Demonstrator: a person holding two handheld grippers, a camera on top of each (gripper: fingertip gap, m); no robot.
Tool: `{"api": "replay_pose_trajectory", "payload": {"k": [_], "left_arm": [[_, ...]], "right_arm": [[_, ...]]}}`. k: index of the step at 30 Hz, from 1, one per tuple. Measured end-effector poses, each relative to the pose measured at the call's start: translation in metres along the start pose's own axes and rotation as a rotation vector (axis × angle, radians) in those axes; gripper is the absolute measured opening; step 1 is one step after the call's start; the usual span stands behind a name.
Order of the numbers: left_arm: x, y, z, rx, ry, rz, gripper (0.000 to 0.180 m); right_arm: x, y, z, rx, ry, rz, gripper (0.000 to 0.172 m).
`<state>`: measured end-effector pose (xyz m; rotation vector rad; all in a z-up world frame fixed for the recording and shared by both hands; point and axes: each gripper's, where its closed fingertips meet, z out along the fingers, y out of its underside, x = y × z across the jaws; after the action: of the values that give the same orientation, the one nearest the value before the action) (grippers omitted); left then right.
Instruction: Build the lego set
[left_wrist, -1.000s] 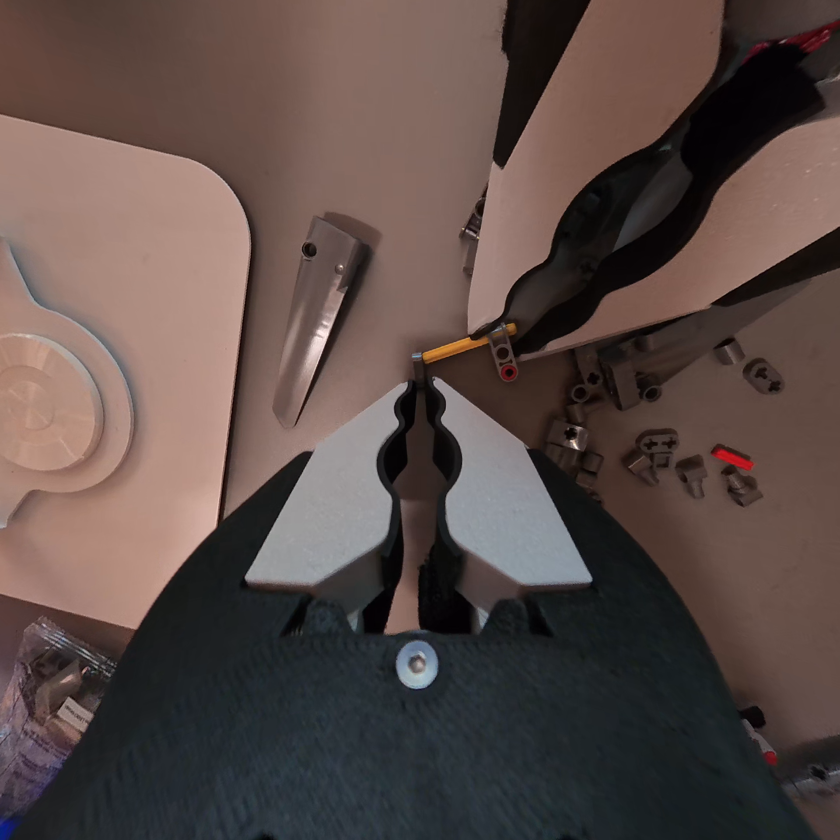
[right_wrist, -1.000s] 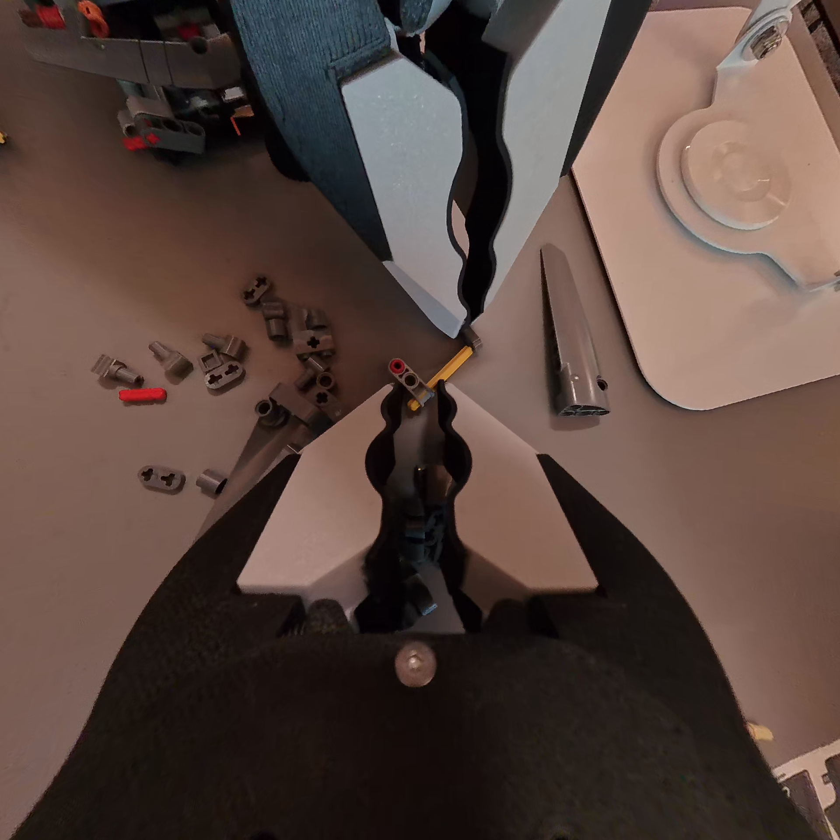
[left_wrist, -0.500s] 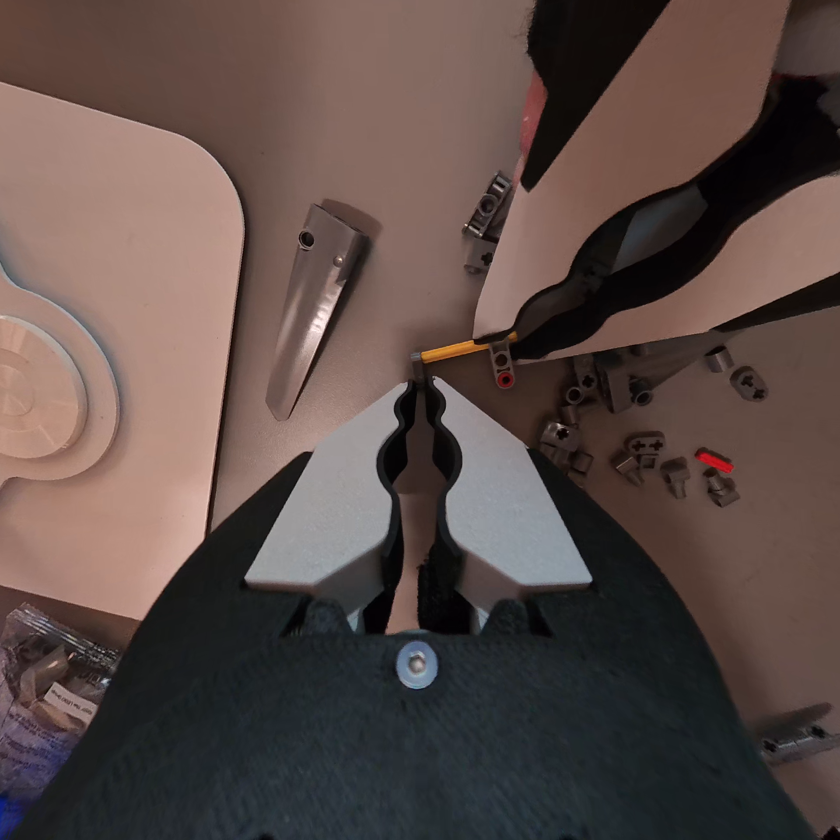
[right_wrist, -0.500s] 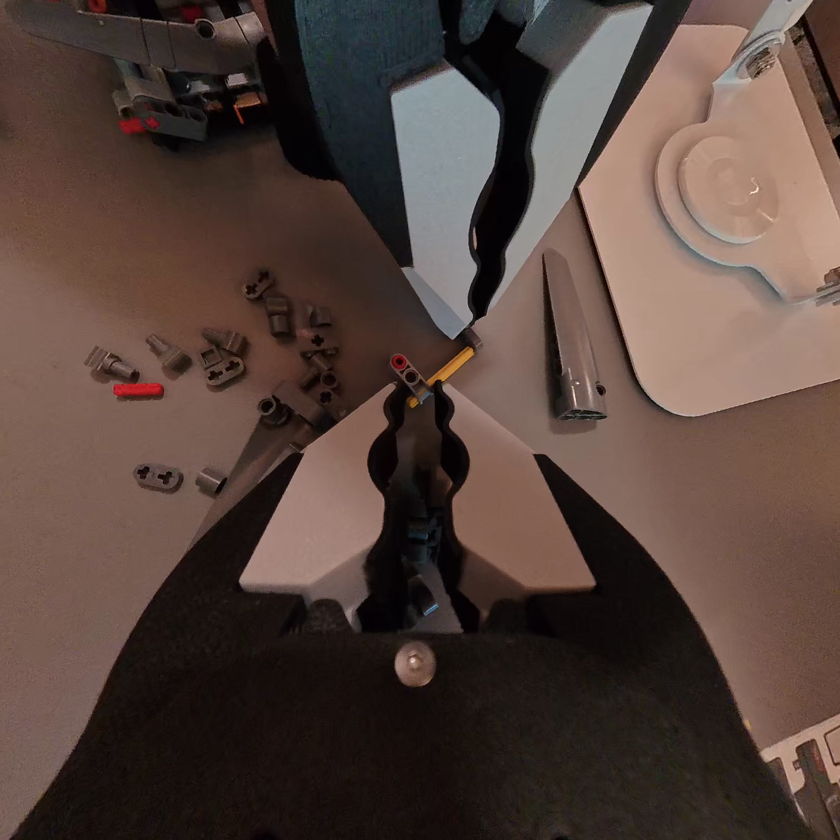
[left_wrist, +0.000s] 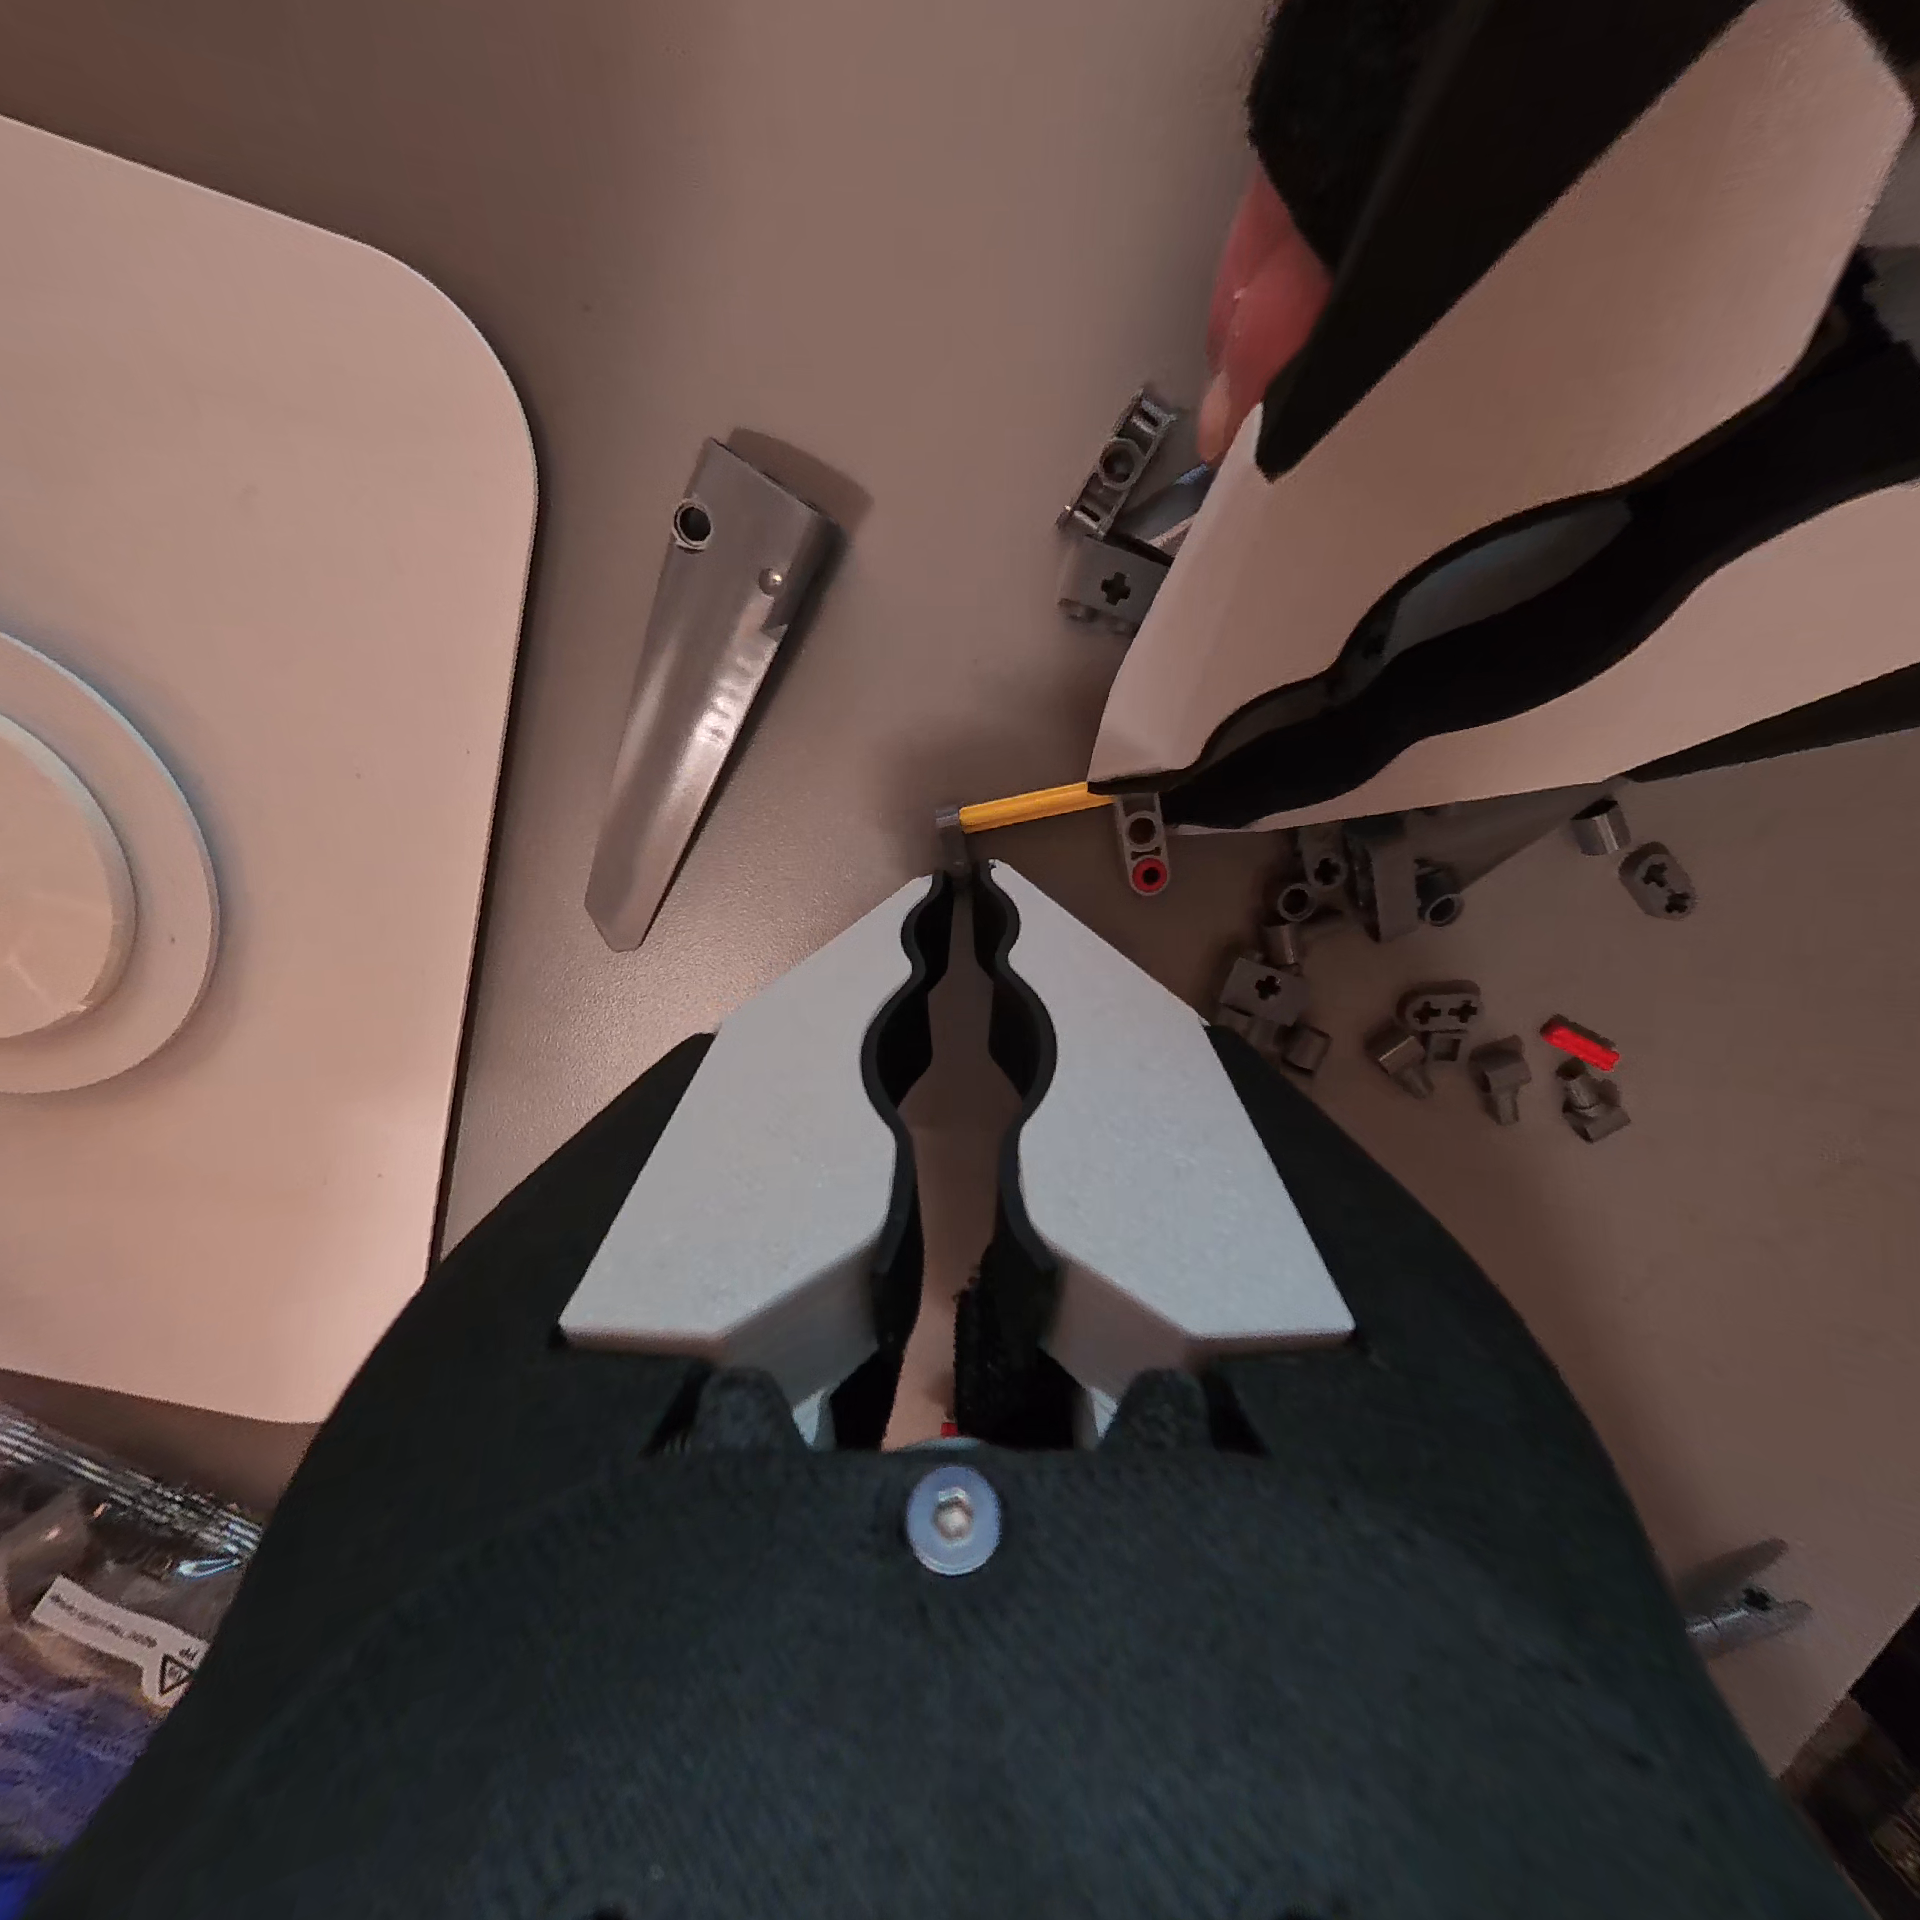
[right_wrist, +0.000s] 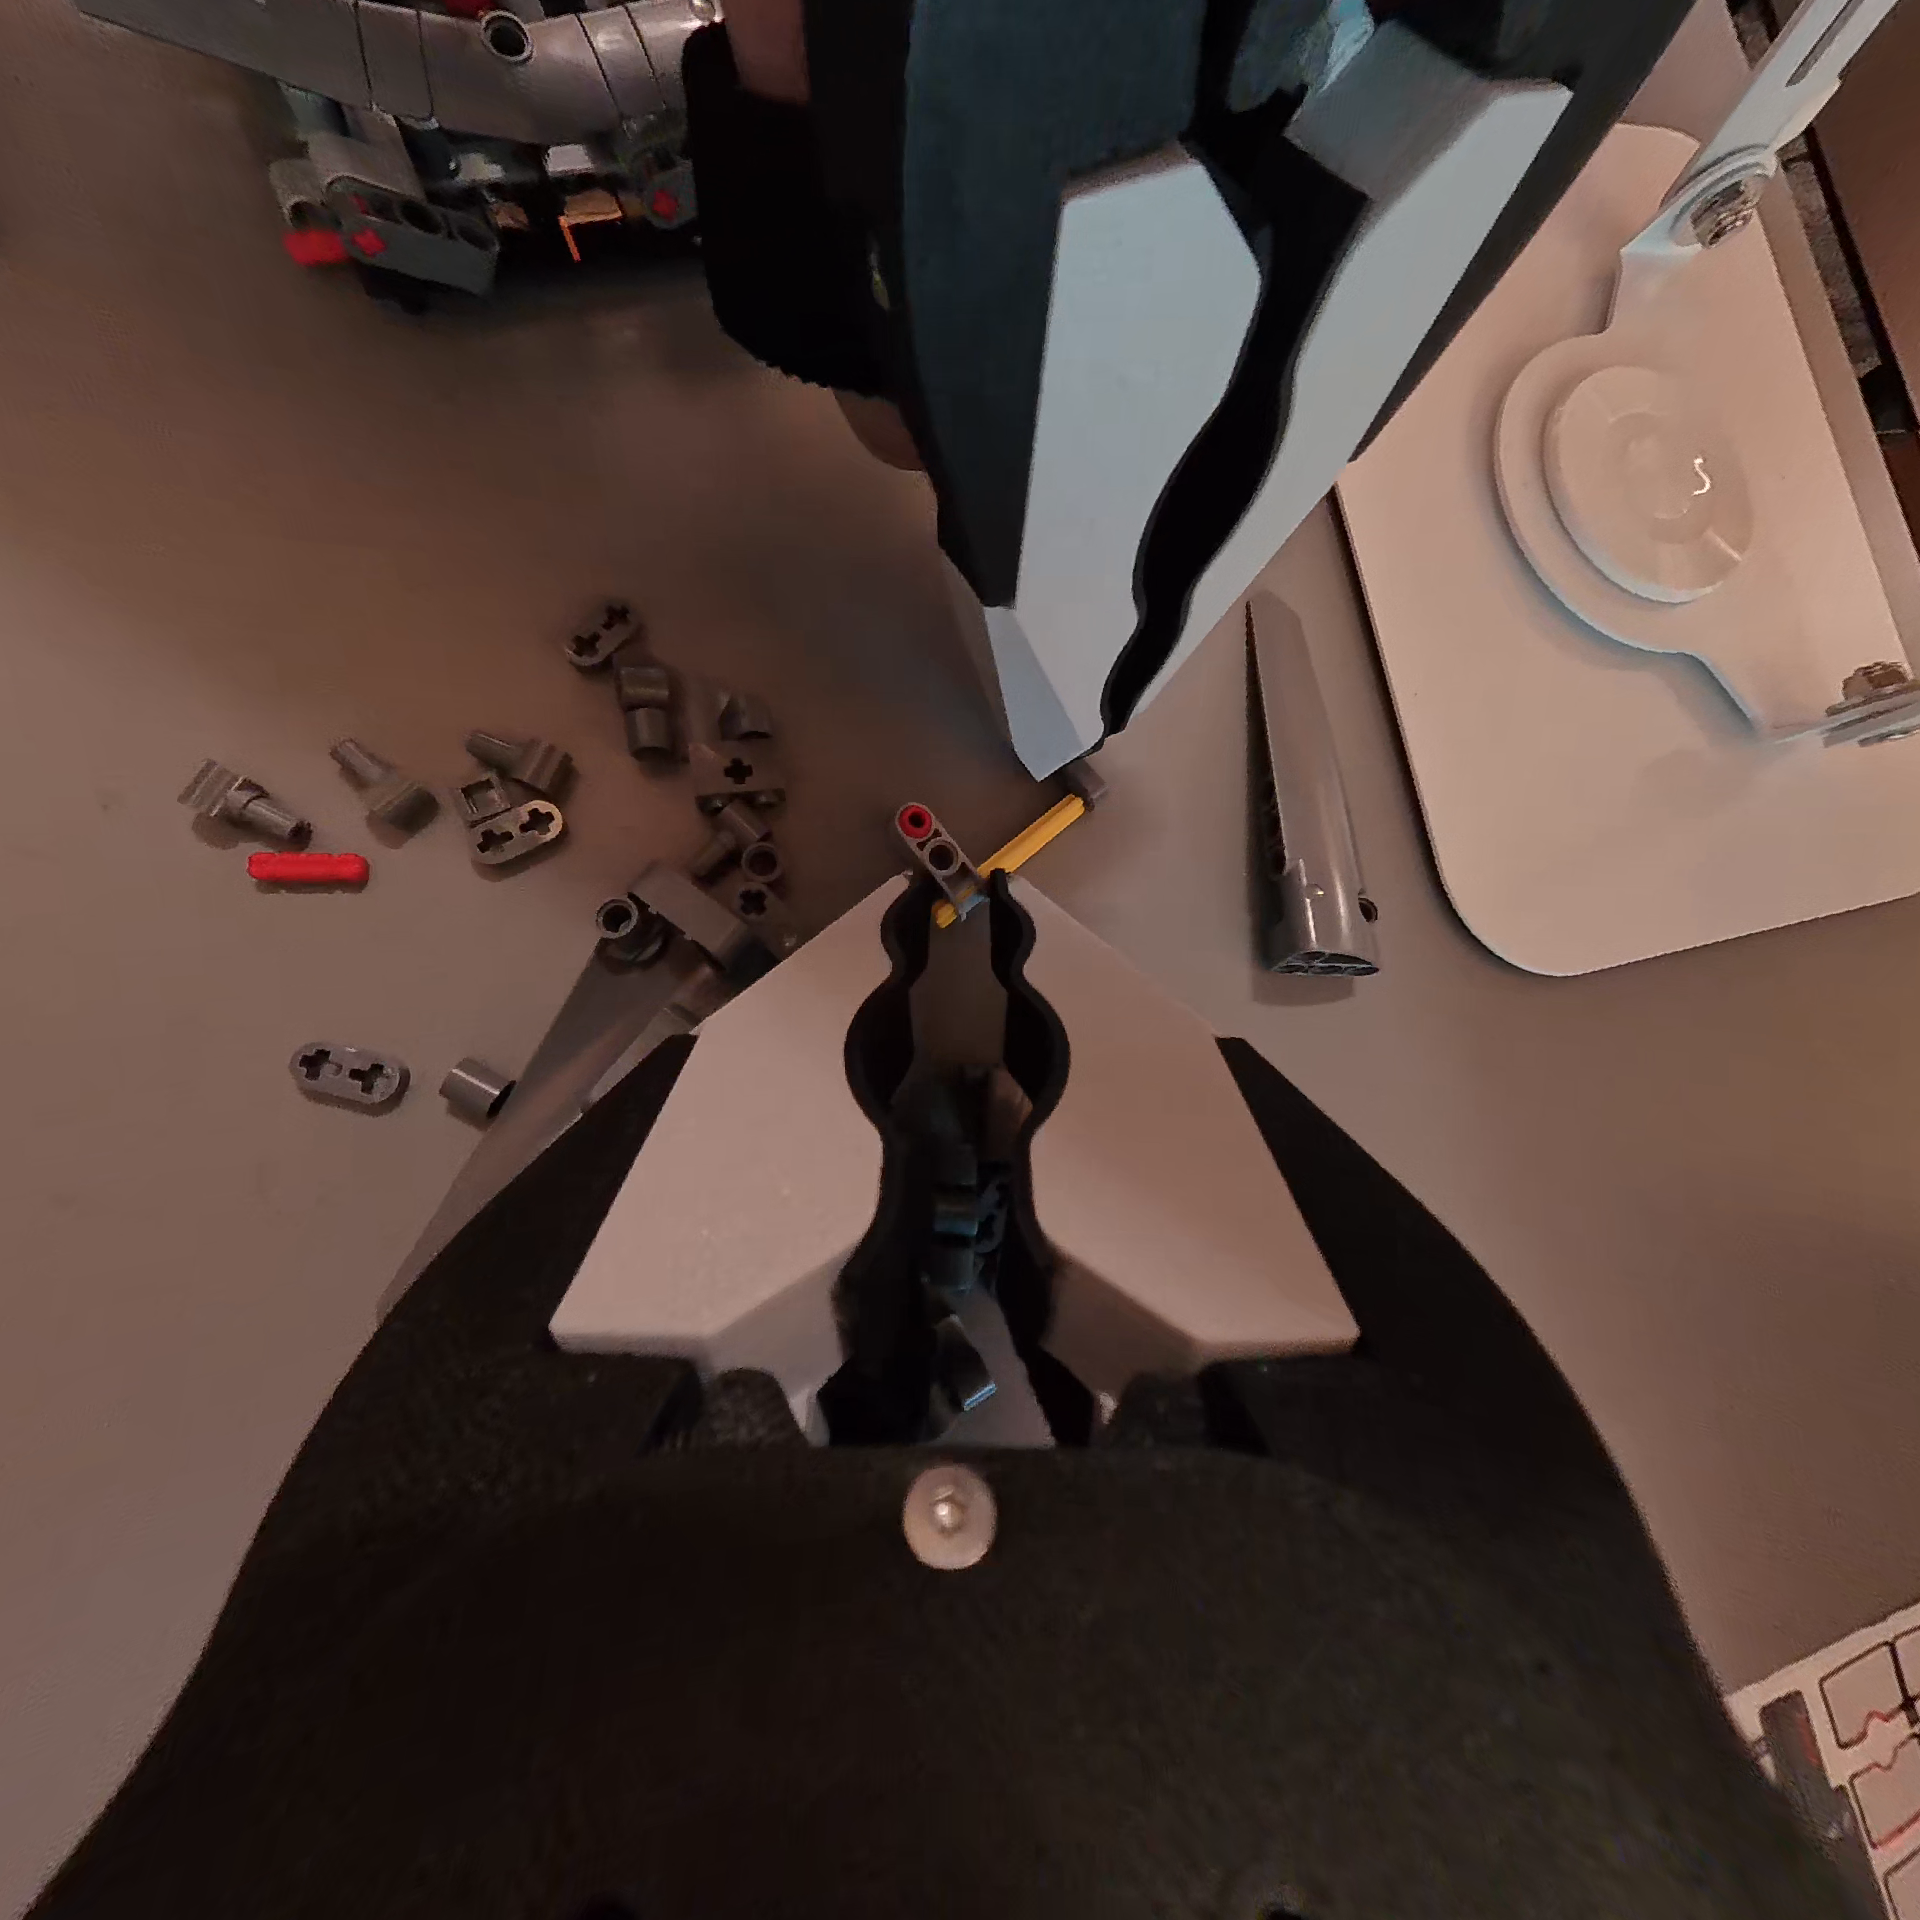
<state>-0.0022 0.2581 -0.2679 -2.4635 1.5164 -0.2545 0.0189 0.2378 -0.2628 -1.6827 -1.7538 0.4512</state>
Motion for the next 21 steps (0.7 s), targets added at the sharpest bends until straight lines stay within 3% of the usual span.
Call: {"api": "replay_pose_trajectory", "payload": {"k": [14, 21], "left_arm": [[0.0021, 0.0008, -0.0001, -0.017, 0.002, 0.004, 0.002], [0.003, 0.001, -0.0001, -0.019, 0.001, 0.0, 0.002]], "right_arm": [[0.0009, -0.0008, -0.0013, -0.002, 0.02, -0.035, 0.014], [-0.0024, -0.0005, -0.0012, -0.005, 0.008, -0.047, 0.009]]}}
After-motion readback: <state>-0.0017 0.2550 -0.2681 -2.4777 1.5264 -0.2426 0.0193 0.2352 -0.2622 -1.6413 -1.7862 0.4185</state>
